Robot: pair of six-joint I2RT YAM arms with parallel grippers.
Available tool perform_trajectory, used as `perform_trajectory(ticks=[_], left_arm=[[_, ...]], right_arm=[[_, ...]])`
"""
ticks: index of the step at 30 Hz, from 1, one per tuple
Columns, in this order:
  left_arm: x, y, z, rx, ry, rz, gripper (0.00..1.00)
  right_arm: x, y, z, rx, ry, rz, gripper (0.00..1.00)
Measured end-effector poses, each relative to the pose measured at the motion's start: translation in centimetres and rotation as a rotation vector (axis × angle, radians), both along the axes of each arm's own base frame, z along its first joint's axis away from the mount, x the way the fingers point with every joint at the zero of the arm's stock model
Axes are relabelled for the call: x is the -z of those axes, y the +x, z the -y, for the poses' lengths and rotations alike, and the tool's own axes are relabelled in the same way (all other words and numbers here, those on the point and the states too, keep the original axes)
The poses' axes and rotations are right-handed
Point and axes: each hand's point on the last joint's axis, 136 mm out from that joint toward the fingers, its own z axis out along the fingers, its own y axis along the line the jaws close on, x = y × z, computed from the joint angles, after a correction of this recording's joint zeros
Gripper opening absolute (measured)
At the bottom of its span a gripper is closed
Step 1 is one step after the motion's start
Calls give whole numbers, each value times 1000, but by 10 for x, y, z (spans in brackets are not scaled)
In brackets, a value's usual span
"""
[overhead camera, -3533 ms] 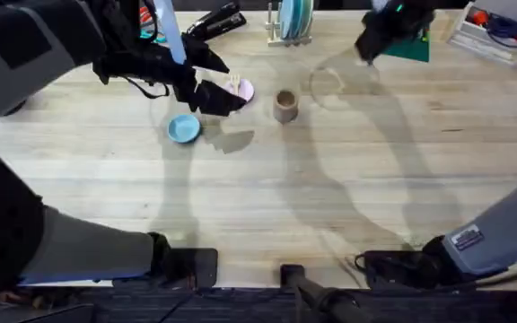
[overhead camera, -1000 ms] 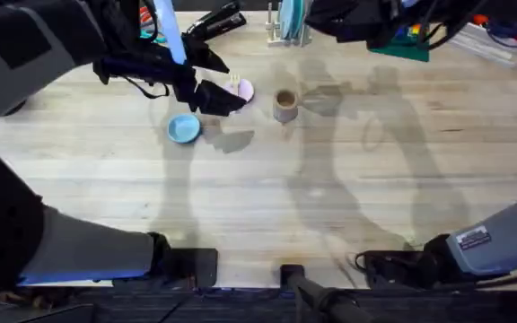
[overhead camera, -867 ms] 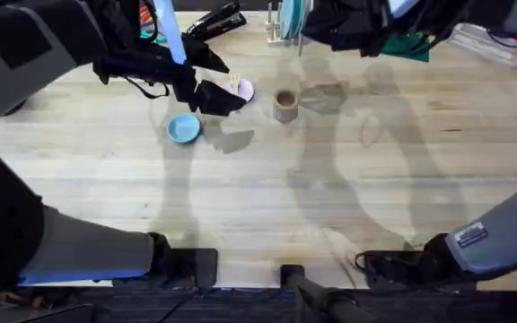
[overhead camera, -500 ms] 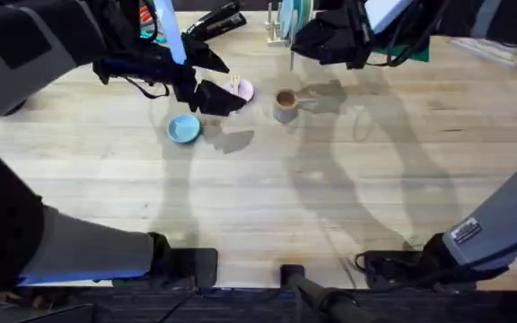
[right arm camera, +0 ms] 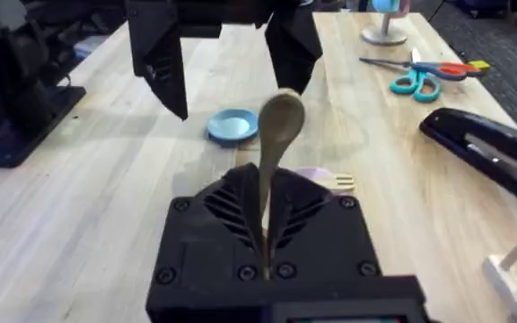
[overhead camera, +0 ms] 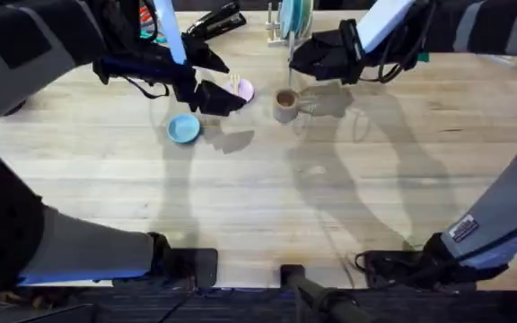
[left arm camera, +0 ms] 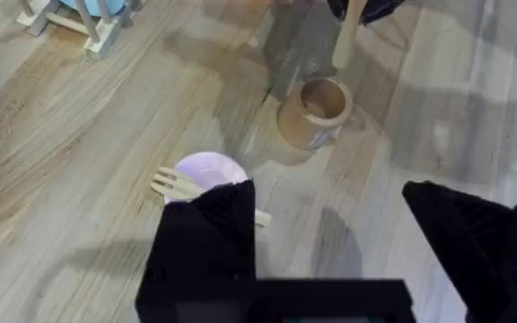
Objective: Pick up a utensil and set it on the pink plate, then put the other utensil in the container.
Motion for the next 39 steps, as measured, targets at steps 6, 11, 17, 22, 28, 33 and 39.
perform_trajectory(ticks=[6,11,17,22,28,33,39], left_arm=[[0,0,0,0,0,0,994],[0,0,0,0,0,0,995],[0,0,0,0,0,0,995],[0,0,0,0,0,0,995],[0,0,0,0,0,0,995],[0,0,0,0,0,0,995],[0,0,0,0,0,0,995]], right_arm=[[9,-6,1,0,-3,-28,29],[16,-10,1,0,-3,-30,29],[17,-10,1,0,-2,-19,29],[20,-10,1,0,2,16,29],[21,-9,1,0,6,64,29],[21,-8,1,0,8,85,29],[22,-9,0,-3,8,81,29]])
